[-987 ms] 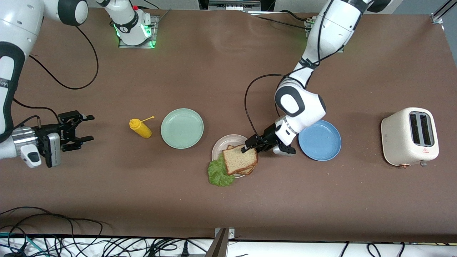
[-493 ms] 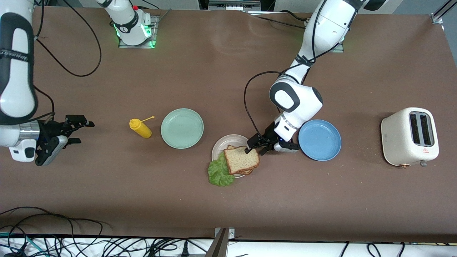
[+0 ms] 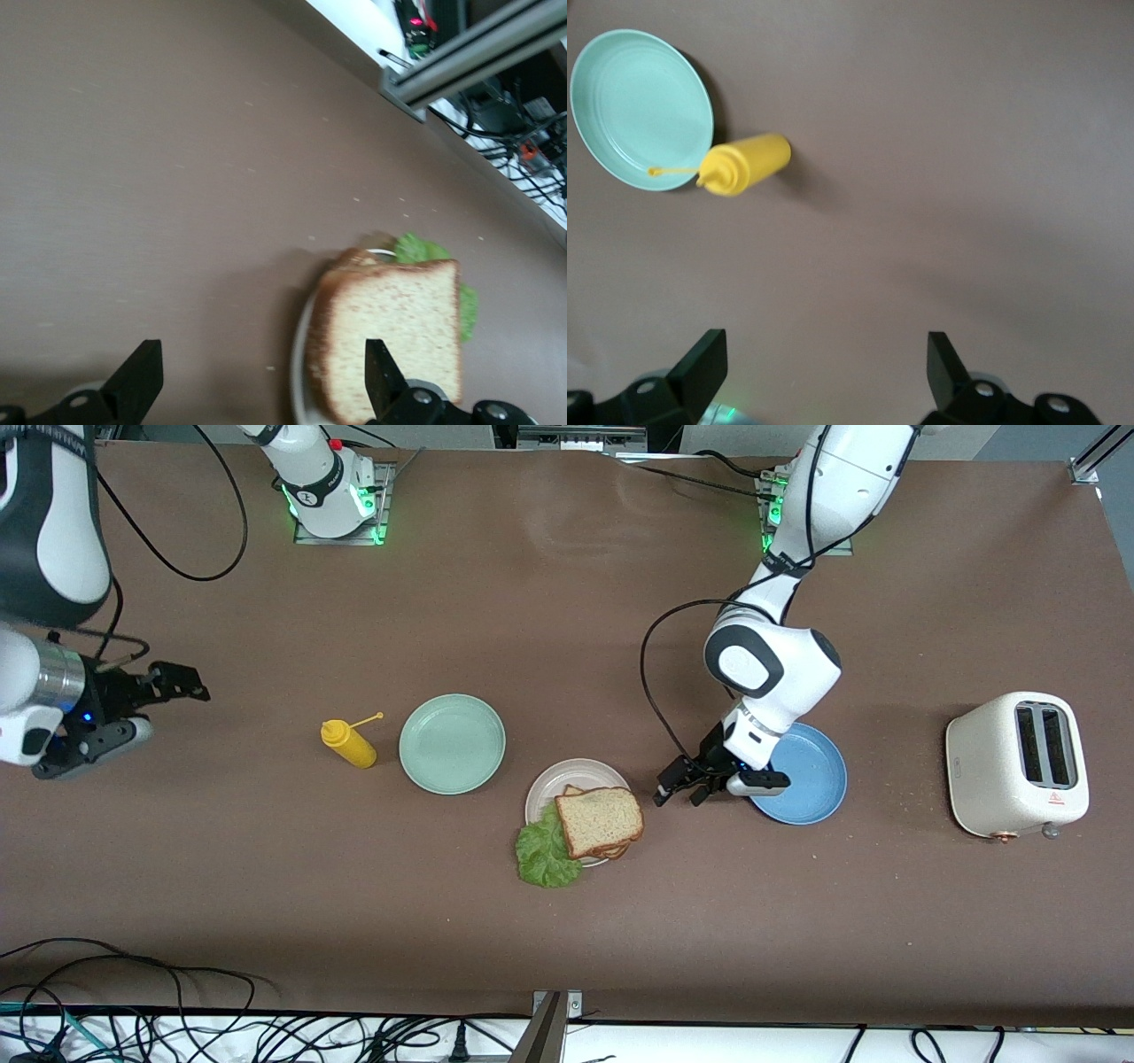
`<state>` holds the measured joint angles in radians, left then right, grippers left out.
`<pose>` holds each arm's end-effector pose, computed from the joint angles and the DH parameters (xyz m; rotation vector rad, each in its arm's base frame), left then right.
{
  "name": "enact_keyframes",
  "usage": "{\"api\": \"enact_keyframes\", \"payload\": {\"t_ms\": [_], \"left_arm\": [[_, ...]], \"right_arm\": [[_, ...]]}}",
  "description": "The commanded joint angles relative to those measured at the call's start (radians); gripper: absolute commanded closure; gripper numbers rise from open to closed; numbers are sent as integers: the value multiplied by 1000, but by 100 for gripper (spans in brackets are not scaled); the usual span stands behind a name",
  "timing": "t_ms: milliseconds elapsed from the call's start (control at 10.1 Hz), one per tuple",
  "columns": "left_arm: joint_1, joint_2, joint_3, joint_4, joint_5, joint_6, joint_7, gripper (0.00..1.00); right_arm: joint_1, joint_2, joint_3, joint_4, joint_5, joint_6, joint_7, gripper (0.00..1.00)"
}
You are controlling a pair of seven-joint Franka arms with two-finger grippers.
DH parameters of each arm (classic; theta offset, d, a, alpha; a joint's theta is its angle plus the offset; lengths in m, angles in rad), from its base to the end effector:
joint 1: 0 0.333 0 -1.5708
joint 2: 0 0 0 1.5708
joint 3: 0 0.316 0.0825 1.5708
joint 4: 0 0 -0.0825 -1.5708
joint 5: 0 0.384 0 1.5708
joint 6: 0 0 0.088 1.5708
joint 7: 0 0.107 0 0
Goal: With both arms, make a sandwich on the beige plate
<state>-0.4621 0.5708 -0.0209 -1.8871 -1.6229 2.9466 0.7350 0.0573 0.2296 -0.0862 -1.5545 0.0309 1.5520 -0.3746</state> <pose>0.5806 -0.2297 0.2113 2.4615 0.4259 0.5373 0.6059 -0.0096 0.4974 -3.0203 -0.5226 0.3453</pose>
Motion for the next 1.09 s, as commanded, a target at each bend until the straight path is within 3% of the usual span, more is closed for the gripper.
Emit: {"api": "enact_keyframes", "payload": {"t_ms": [0,197,395,691,987], "left_arm": [[6,-60,35,-82,55,6,12,0],[16,-55,70,-87,121,3,12,0],[46,-55,70,-89,185,-6,12,0],[52,-25,82,-99,207,5,68,0],[111,12,96,-102,225,3,255,0]], "right_arm": [[-5,-76,22,-53,-61,-36,194,0],[-45,-165,32,-100,-86,-9,255,0],[-140,-217,124,-125,-89,52,252,0],[-163,-321,131,-209,-72,99,279,0],[-157,-325,137,-197,-60,83,378,0]]}}
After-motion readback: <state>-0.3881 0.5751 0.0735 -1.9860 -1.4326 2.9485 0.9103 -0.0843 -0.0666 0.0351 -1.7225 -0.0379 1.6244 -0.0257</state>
